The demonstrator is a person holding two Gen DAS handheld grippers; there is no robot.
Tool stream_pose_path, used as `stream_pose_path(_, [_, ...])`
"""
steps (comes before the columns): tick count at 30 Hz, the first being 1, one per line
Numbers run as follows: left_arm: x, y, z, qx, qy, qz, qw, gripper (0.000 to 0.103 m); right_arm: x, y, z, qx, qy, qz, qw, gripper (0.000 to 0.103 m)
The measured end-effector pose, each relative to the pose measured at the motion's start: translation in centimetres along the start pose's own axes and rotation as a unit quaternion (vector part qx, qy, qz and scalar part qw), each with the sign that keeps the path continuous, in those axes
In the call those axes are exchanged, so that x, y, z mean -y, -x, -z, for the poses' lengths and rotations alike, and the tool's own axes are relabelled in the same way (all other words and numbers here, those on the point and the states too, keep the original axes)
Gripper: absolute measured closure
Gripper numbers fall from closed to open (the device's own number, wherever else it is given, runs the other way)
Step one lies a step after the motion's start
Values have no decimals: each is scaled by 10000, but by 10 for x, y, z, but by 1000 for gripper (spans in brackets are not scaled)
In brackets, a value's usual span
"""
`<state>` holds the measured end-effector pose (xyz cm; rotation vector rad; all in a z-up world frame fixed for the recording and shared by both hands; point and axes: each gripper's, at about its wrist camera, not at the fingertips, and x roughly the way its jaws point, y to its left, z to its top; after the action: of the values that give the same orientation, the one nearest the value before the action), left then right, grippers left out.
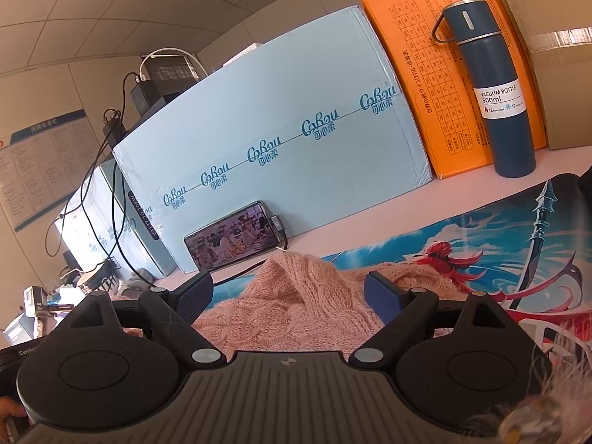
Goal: Fold clothes
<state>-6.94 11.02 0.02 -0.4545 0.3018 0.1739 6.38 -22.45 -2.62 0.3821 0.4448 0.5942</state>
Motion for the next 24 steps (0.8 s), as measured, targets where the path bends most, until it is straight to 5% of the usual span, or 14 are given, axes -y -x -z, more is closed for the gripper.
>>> stream_pose_path(5, [33,8,-10,372,-1033,-248,9936,77,3,-4,1,-389,-462,-588,9964,14])
stream_pose_path(9, [73,12,-11,631,-2022,-190,9771,77,2,-5,3,-507,-715,-1023,9909,14])
stream_pose_path(16, [159,-6,38,291,-3778,919,9209,77,12,2,-1,-331,-1146,-1227,9853,14])
stream_pose_path(20, [193,-20,67,-36,-4501,1401,8819,76,18,3,-4,-272,-1276,-1240,9837,14])
stream_pose_path(22, [200,-26,74,-220,-4581,1638,8734,72,20,1,-4,-325,-1318,-1198,9835,14])
stream_pose_path(24, [194,-35,72,-392,-4437,1867,8756,72,22,-2,-3,-406,-1344,-1142,9835,14])
